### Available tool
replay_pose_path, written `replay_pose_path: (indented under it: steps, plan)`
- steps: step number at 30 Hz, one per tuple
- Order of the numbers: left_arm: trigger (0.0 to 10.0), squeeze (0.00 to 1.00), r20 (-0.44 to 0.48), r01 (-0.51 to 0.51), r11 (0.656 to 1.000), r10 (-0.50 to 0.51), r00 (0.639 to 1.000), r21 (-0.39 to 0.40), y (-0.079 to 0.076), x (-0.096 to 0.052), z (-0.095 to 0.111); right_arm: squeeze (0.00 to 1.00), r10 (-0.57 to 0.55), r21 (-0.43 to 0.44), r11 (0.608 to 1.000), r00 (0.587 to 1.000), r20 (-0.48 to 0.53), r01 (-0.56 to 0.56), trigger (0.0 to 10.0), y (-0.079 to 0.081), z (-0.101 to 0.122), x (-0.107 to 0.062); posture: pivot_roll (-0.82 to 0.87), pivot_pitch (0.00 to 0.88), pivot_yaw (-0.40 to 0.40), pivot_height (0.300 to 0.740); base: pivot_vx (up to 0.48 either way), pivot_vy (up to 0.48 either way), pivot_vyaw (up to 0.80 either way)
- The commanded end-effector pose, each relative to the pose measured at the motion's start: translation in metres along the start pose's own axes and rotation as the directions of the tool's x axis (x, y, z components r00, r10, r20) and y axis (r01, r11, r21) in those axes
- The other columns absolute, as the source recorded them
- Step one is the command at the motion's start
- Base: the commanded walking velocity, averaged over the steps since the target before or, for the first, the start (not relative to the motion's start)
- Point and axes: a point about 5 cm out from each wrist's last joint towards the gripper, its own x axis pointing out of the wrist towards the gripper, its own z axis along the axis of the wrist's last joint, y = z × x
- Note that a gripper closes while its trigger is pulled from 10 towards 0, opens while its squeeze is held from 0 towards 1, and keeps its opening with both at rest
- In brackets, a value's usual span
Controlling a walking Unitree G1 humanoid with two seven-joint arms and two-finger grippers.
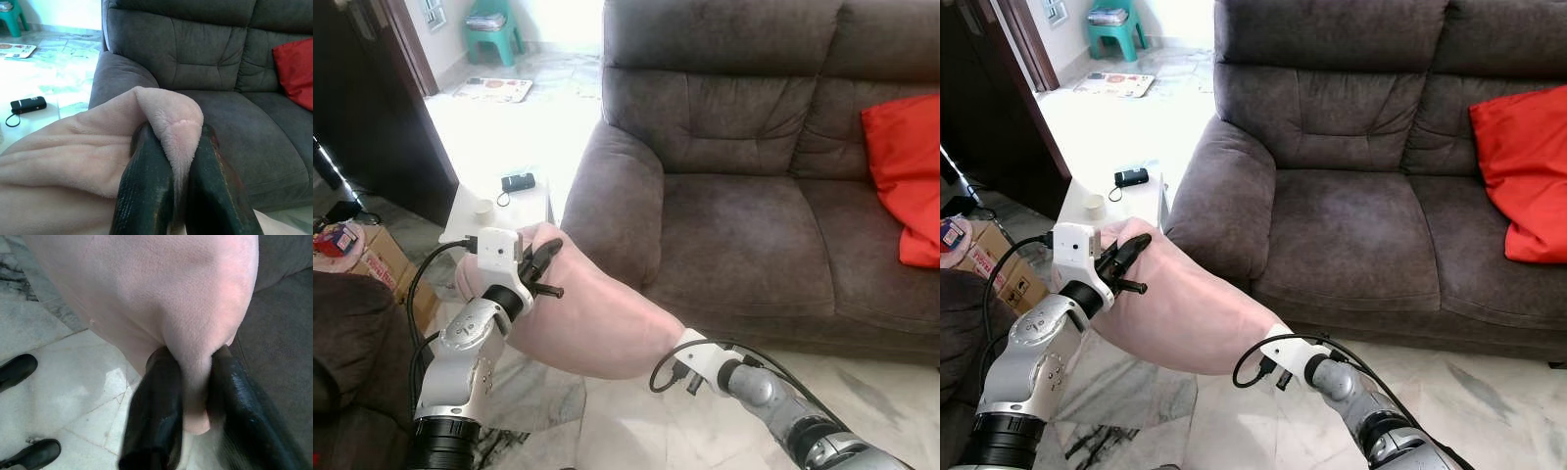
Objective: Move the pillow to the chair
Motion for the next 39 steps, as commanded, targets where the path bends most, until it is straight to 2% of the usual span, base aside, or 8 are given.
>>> replay_pose_path:
  steps: [1, 8, 11, 12, 23, 25, 32, 39]
  plan:
    - [10.0, 0.00, 0.094, 0.031, 0.999, -0.034, 0.995, 0.034, -0.004, 0.002, 0.021, 0.00, -0.011, 0.008, 1.000, 0.999, 0.042, 0.010, 0.0, -0.005, 0.010, 0.002, 0.10, 0.024, -0.014, 0.740, 0.000, 0.000, 0.00]
    - [10.0, 0.00, 0.082, 0.025, 0.999, -0.029, 0.996, 0.046, -0.003, 0.002, 0.018, 0.00, -0.019, 0.027, 0.999, 0.998, 0.056, 0.017, 0.0, -0.006, 0.012, 0.002, 0.10, 0.027, -0.013, 0.740, 0.000, 0.000, 0.00]
    - [10.0, 0.00, 0.059, 0.003, 0.998, -0.007, 0.998, 0.070, -0.002, 0.001, 0.013, 0.00, -0.093, 0.119, 0.989, 0.993, 0.076, 0.083, 0.0, -0.015, 0.014, 0.001, 0.09, 0.029, -0.012, 0.740, 0.000, 0.000, 0.00]
    - [10.0, 0.00, 0.044, -0.019, 0.997, 0.016, 0.999, 0.080, 0.001, -0.001, 0.009, 0.00, -0.137, 0.173, 0.978, 0.986, 0.097, 0.119, 10.0, -0.022, 0.017, 0.000, 0.09, 0.029, -0.012, 0.740, 0.000, 0.000, 0.00]
    - [10.0, 0.00, -0.047, -0.161, 0.979, 0.168, 0.985, 0.129, 0.012, -0.016, -0.020, 0.00, -0.456, 0.469, 0.822, 0.866, 0.204, 0.322, 10.0, -0.073, 0.032, -0.019, 0.08, 0.029, -0.008, 0.740, 0.000, 0.000, 0.00]
    - [10.0, 0.00, -0.055, -0.195, 0.967, 0.207, 0.977, 0.165, 0.010, -0.018, -0.026, 0.00, -0.519, 0.536, 0.779, 0.813, 0.262, 0.324, 10.0, -0.079, 0.045, -0.026, 0.07, 0.026, -0.011, 0.740, 0.000, 0.000, 0.00]
    - [10.0, 0.00, 0.028, -0.270, 0.944, 0.270, 0.963, 0.188, -0.001, -0.018, -0.024, 0.00, -0.638, 0.668, 0.686, 0.680, 0.360, 0.289, 10.0, -0.070, 0.066, -0.047, 0.07, 0.011, -0.008, 0.740, 0.000, 0.000, 0.00]
    - [10.0, 0.00, 0.061, -0.263, 0.944, 0.256, 0.965, 0.200, -0.006, -0.011, -0.020, 0.00, -0.646, 0.676, 0.675, 0.680, 0.348, 0.295, 10.0, -0.065, 0.070, -0.049, 0.06, 0.000, -0.003, 0.740, 0.000, 0.000, 0.00]
